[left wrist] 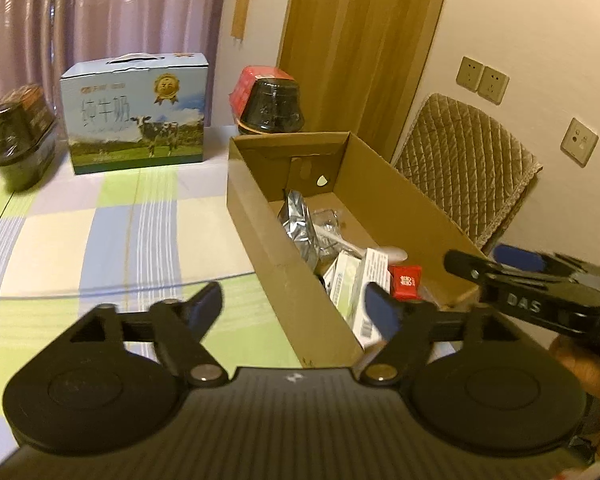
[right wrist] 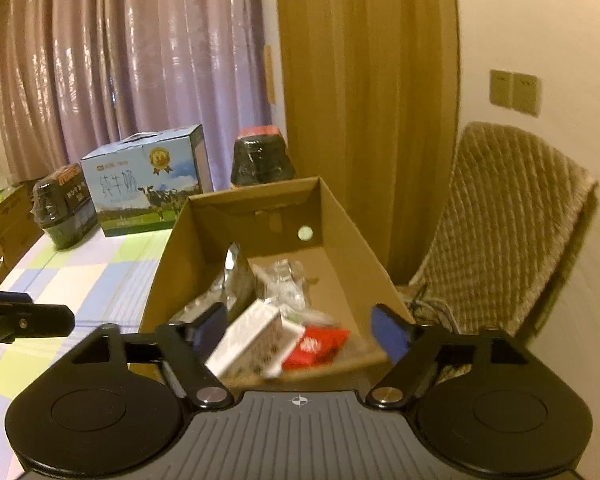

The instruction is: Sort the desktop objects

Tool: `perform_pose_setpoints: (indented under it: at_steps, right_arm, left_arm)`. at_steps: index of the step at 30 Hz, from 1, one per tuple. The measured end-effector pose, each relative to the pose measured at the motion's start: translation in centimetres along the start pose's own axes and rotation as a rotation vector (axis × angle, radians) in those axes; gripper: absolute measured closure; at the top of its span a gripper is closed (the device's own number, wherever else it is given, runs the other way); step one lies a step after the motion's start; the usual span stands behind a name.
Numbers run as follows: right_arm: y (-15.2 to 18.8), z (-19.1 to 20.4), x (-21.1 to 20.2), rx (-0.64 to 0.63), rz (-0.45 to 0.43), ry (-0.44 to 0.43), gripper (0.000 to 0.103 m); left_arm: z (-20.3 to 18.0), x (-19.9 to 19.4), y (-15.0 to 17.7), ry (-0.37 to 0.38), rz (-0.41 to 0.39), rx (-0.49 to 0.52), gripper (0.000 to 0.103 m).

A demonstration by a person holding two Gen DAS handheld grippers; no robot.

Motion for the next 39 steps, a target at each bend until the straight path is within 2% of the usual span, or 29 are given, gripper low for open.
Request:
perform_pose_setpoints:
  at_steps: [2, 5, 11, 16, 23, 39]
  right_arm:
    - [0.3, -0.3, -1.2, 0.016, 0.019, 0.004, 0.015]
    - [0.7, -0.9, -2.8, 0.042, 0.051, -0.002, 0.008]
    - [0.8, -1.9, -6.5, 0.061, 0.082, -0.001, 0.002]
    - [0.5, -2.7, -9.4, 0.053, 0.102, -0.001, 0.002]
    - [0.8, -3.4, -12.2, 0.031, 0.122, 0.007, 0.002]
    - [0.9, -3.2, -14.2, 0.039, 0.117, -0.008, 0.002]
  left_arm:
    - [-0.5, -0.9, 0.7, -0.014, -0.010, 0.004, 0.009]
    - [-1.2, -2.2, 1.7, -0.027, -0.022, 0.009, 0.001]
    - [-2.4, -4.3, 3.1, -0.050, -0.003, -0.044, 0.001]
    - [-3.7, -5.5, 3.9, -0.022, 0.038, -0.100, 0.001]
    - [-5.9, -7.0, 4.9, -0.063, 0.053, -0.076, 0.001]
    - [-8.4, -8.1, 5.9, -0.045, 0.059, -0.066, 0.001]
Point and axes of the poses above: each gripper's, at about its wrist camera, not at the fingertips, and x roughly the way its jaws point, z to its left, y to its underside, the point moved 1 cm from there along x, roughly the way its jaws point, and after that the axes turned 10 degrees about y, right-handed, at the moved point
